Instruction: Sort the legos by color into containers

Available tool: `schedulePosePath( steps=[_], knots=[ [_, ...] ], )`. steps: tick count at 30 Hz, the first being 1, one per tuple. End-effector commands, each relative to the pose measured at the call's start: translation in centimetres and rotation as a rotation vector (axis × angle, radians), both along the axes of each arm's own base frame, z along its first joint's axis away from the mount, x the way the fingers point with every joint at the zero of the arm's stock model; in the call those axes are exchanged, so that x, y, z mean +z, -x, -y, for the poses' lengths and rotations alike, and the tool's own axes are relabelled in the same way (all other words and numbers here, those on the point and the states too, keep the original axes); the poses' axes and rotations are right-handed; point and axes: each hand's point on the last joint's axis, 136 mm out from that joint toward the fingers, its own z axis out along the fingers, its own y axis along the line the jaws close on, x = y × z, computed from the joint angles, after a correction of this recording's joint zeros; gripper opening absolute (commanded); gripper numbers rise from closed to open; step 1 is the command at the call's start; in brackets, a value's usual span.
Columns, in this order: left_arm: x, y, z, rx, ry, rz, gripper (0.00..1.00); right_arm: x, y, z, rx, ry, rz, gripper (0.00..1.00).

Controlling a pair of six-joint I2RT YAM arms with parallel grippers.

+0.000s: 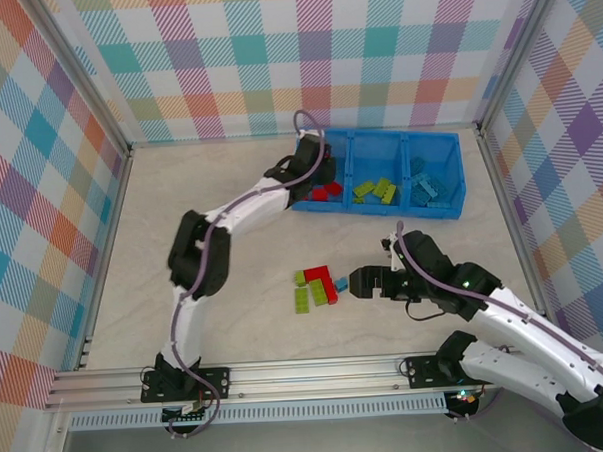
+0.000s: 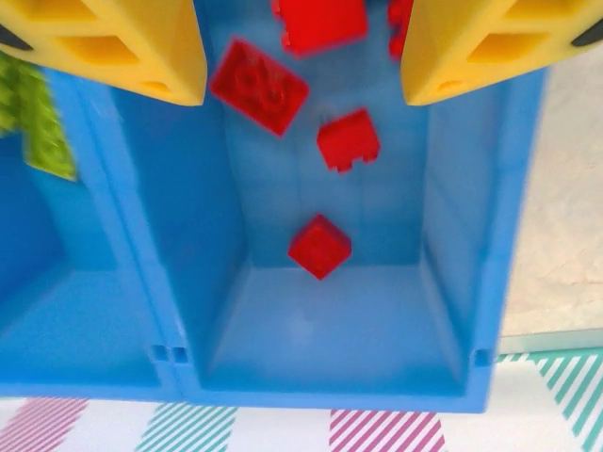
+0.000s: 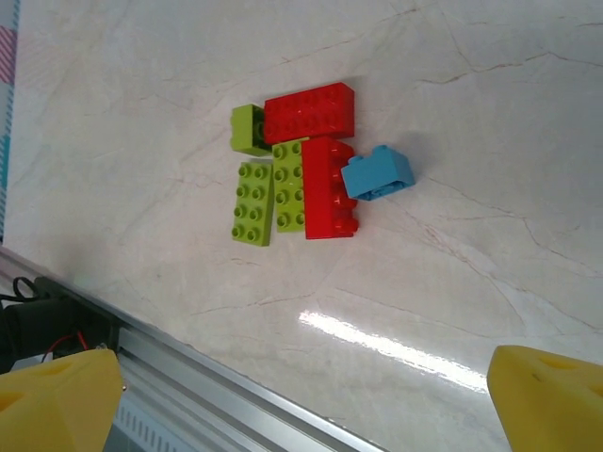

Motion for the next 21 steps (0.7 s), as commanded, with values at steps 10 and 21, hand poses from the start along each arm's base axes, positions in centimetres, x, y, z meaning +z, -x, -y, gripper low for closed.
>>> schedulePosePath(
  steps=[10, 21],
  knots=[
    [12.0, 23.3, -2.4, -0.493, 0.019, 0.236, 0.72, -4.6, -6.0, -2.0, -0.201, 0.102, -0.032, 1.0],
    [8.9, 30.4, -10.8, -0.556, -0.188, 0.206, 0.79, -8.5, -5.6, -0.3, -0.661, 0.284, -0.224, 1.0]
  ],
)
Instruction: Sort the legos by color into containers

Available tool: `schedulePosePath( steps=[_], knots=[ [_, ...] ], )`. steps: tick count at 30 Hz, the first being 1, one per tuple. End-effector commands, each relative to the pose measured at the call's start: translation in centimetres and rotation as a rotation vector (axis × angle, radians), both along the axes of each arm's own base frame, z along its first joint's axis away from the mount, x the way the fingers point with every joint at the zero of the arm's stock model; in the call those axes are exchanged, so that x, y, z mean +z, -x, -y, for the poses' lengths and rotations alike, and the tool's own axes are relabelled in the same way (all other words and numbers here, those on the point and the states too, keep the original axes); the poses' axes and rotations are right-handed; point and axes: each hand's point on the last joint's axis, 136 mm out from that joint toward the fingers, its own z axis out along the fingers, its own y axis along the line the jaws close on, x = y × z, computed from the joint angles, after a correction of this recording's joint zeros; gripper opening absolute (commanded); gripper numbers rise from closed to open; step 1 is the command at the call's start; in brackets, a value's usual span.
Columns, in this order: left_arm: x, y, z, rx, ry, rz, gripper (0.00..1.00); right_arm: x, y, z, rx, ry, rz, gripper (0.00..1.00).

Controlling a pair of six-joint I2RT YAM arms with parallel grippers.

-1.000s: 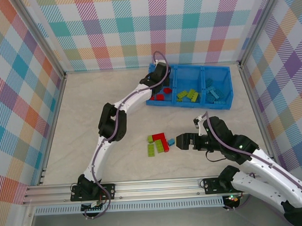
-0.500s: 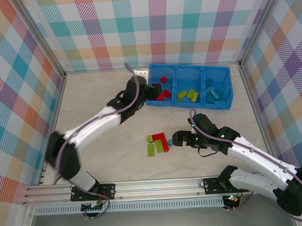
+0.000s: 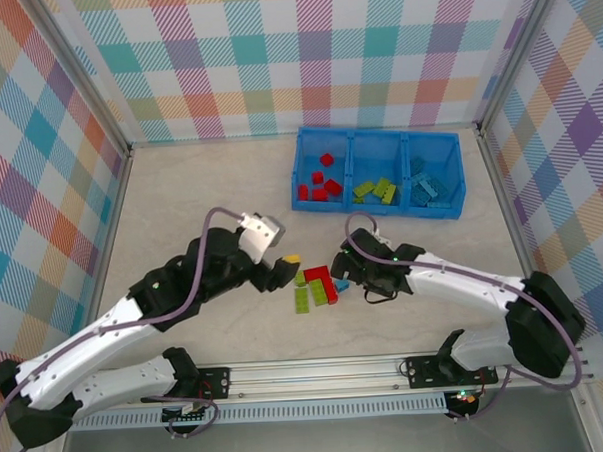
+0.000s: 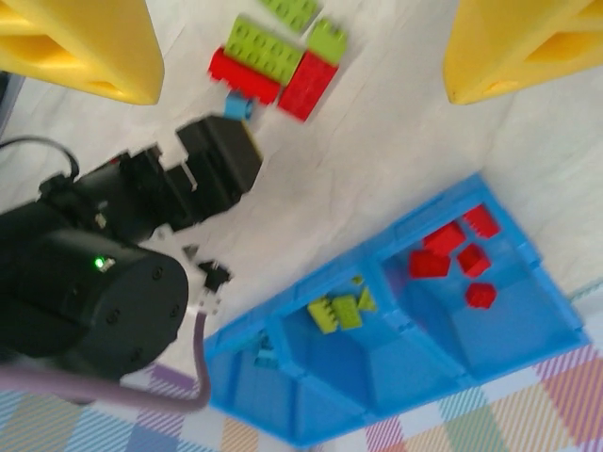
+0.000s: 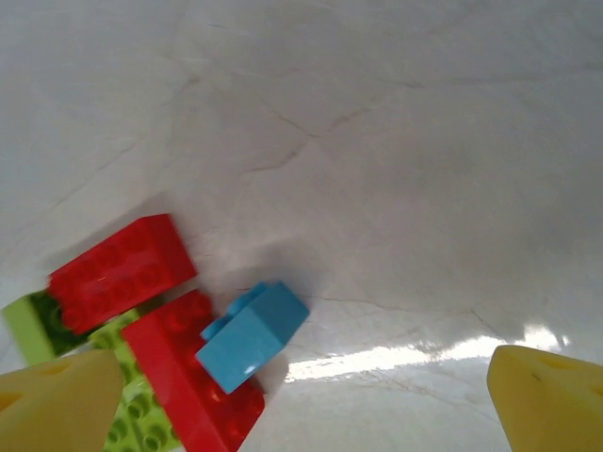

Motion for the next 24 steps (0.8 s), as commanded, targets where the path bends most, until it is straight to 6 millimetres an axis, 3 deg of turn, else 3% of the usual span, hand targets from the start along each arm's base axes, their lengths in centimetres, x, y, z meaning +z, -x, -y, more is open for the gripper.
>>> schedulePosePath(
  steps=[1, 7, 12, 17, 24],
  knots=[
    [-1.7, 0.3, -2.5, 0.039, -0.1, 0.032, 0.79, -0.4, 0.8, 1.1, -0.24, 0.064, -0.087, 1.0],
    [-1.9, 0.5, -3.6, 0.03, -0.176, 0.075, 0.81, -2.6, 1.4, -0.9, -0.275, 0.011, -0.141, 1.0],
    [-2.7, 0.6, -3.7, 0.018, -0.203, 0.077, 0.81, -4.4, 1.4, -1.9, -0.317, -0.039, -0.174, 0.72],
    [-3.1, 1.2, -3.7, -0.012, -0.209, 0.07, 0.82, -6.0, 1.7, -1.9, -0.352, -0.038, -0.198, 0.62],
    [-3.4, 6.4, -1.8, -0.359, -0.174, 0.083, 0.91, -5.5, 1.4, -0.1, -0.352, 0.012, -0.135, 0.38]
  ],
)
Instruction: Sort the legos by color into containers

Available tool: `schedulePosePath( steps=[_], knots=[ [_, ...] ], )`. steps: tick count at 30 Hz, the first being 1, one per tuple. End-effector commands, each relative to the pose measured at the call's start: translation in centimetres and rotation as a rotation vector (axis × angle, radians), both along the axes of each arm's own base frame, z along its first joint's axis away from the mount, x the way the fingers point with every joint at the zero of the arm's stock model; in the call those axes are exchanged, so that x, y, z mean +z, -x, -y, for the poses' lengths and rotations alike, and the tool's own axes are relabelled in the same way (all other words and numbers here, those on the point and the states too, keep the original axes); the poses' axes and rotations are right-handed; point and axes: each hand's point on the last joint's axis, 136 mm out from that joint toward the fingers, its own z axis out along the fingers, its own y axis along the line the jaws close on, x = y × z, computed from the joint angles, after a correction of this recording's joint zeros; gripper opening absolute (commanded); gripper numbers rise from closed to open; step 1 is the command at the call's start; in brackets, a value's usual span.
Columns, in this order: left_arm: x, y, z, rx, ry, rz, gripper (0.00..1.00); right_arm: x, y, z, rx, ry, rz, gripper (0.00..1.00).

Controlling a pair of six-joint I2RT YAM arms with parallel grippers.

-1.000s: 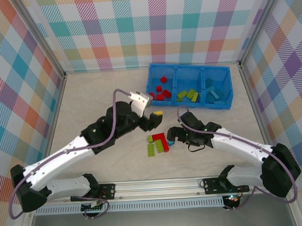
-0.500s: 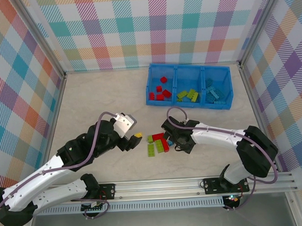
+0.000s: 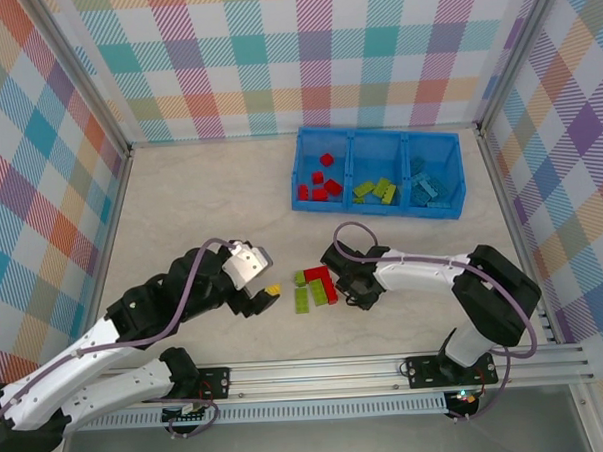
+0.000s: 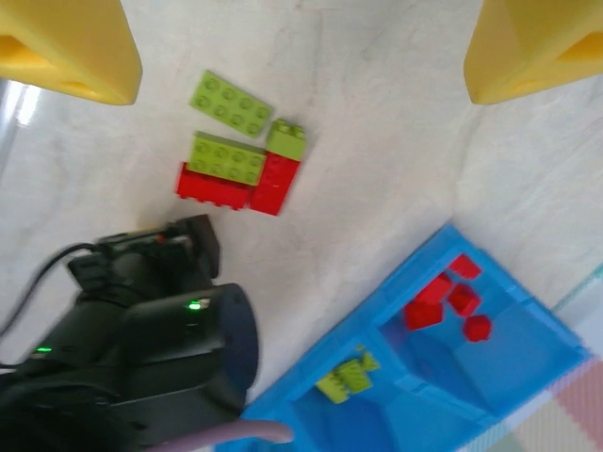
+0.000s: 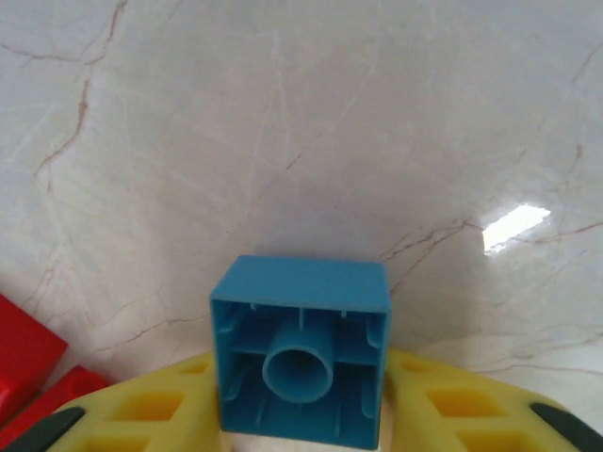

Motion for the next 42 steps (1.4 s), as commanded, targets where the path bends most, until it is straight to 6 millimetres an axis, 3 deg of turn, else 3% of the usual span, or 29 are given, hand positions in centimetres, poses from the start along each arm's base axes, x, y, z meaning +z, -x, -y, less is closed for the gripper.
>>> schedulePosePath(
  steps=[1, 8, 13, 18, 24, 27, 30, 34, 37, 41, 42],
  knots=[
    [-0.4, 3.5, 1.5, -0.232, 0.015, -0.021, 0.93, 0.1, -0.4, 0.8, 0.0, 0.034, 0.049, 0.38],
    [-0.8, 4.7, 2.3, -0.32, 0.01, -0.052, 1.0, 2.4, -1.3, 1.3, 0.108, 0.062, 0.133, 0.36],
    [-0.3, 5.2, 2.5, -0.37, 0.037, -0.004, 1.0, 6.8, -3.3, 2.5, 0.226, 0.147, 0.293, 0.36],
    [0.7, 4.1, 2.1, -0.305, 0.085, 0.089, 1.0, 12.8, -7.7, 4.9, 0.318, 0.163, 0.469, 0.34],
    [1.6, -0.9, -0.5, 0.053, 0.114, 0.117, 1.0, 17.6, -14.7, 12.2, 0.222, 0.184, 0.591, 0.32],
    [1.5, -2.2, -1.6, 0.152, 0.092, 0.133, 1.0, 17.5, -18.8, 15.2, 0.174, 0.155, 0.587, 0.35],
    [1.5, -3.2, -2.6, 0.23, 0.068, 0.142, 1.0, 16.1, -23.2, 17.7, 0.132, 0.11, 0.567, 0.33],
    [1.4, -3.4, -3.1, 0.251, 0.055, 0.15, 1.0, 14.3, -27.8, 19.8, 0.122, 0.116, 0.511, 0.35],
    [1.4, -3.4, -3.2, 0.255, 0.051, 0.152, 1.0, 13.3, -29.8, 21.0, 0.088, 0.111, 0.477, 0.5],
    [1.4, -3.4, -3.2, 0.257, 0.052, 0.154, 1.0, 14.7, -31.1, 21.6, 0.091, 0.142, 0.497, 0.73],
    [1.3, -3.4, -3.2, 0.257, 0.052, 0.154, 1.0, 15.2, -31.1, 21.5, 0.1, 0.143, 0.506, 0.75]
  ],
)
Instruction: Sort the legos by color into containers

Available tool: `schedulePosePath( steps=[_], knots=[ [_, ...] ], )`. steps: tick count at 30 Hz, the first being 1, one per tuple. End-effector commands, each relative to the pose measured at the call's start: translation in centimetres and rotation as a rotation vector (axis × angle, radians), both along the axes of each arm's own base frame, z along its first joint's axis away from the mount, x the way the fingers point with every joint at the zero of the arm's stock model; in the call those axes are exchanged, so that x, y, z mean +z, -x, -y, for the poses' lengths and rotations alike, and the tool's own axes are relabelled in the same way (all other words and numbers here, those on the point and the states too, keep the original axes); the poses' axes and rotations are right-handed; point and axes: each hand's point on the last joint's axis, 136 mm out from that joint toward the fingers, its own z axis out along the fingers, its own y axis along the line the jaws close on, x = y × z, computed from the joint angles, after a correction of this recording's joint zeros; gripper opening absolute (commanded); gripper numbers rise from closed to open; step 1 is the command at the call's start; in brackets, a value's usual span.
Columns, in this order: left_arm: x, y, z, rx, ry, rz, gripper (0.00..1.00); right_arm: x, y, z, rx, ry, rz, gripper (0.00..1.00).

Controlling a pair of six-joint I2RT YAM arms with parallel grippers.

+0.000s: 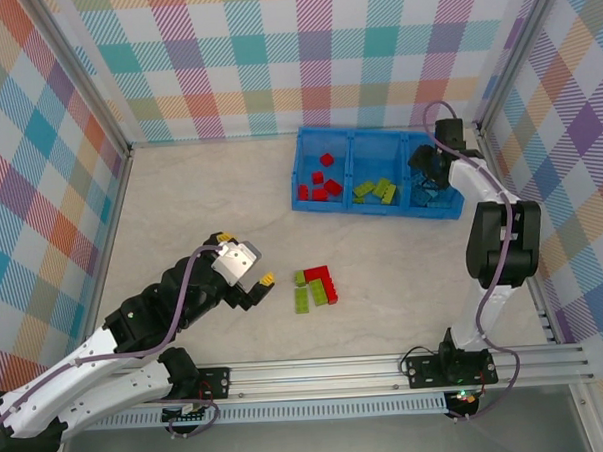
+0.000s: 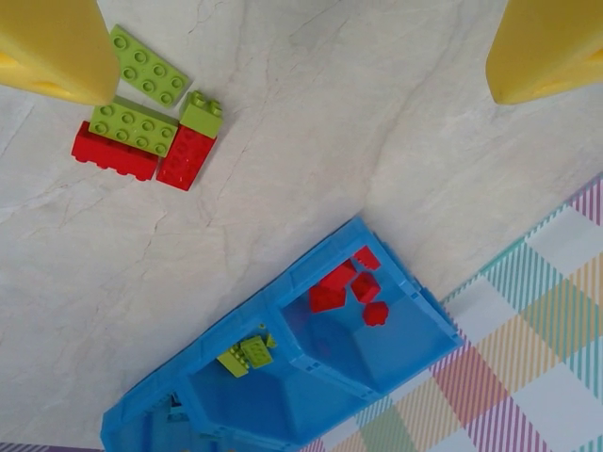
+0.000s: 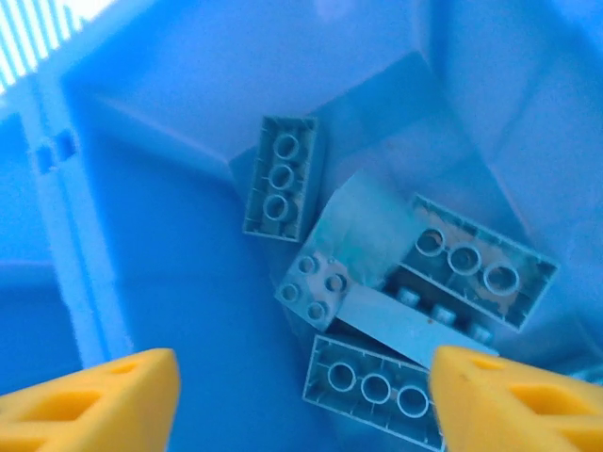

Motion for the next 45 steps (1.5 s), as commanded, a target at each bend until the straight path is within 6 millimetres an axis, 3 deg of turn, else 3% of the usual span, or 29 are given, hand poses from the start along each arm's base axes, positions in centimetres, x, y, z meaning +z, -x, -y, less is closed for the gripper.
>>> schedulePosePath(
  steps=[1, 3, 7, 11, 14, 17, 19, 24, 28, 37, 45],
  knots=[
    [0.8, -0.3, -0.5, 0.033, 0.021, 0.017, 1.0, 3.9, -0.5, -0.4, 0.046, 0.006, 0.073, 0.75],
    [0.9, -0.2, -0.5, 0.029, 0.024, 0.016, 1.0, 4.8, 0.3, -0.9, 0.068, -0.005, 0.093, 0.75],
    [0.7, 0.0, -0.4, 0.011, 0.014, 0.01, 1.0, 6.5, 3.9, -2.8, 0.125, -0.065, 0.145, 0.73],
    [0.1, 0.0, -0.5, 0.001, -0.026, 0.009, 1.0, 8.4, 9.6, -7.6, 0.299, -0.12, 0.251, 0.71],
    [-0.5, 0.3, -0.1, -0.033, -0.061, 0.005, 1.0, 8.7, 14.7, -12.0, 0.447, -0.191, 0.271, 0.7],
    [-1.2, 1.1, 0.8, -0.117, -0.08, -0.013, 1.0, 6.6, 19.6, -16.2, 0.569, -0.24, 0.148, 0.69],
    [-1.9, 2.0, 1.7, -0.199, -0.097, -0.034, 1.0, 4.2, 22.9, -19.2, 0.66, -0.258, 0.025, 0.69],
    [-2.7, 2.6, 2.7, -0.266, -0.117, -0.075, 1.0, -0.9, 28.7, -24.3, 0.816, -0.201, -0.215, 0.69],
    [-3.0, 2.3, 2.5, -0.246, -0.133, -0.083, 1.0, -3.7, 30.2, -26.5, 0.875, -0.143, -0.281, 0.72],
    [-3.1, 3.3, 2.8, -0.31, -0.125, -0.086, 1.0, -8.6, 30.1, -27.5, 0.873, -0.057, -0.385, 0.68],
    [-4.2, 4.8, 3.5, -0.428, -0.17, -0.088, 1.0, -10.9, 29.9, -27.1, 0.833, -0.027, -0.416, 0.56]
  ],
)
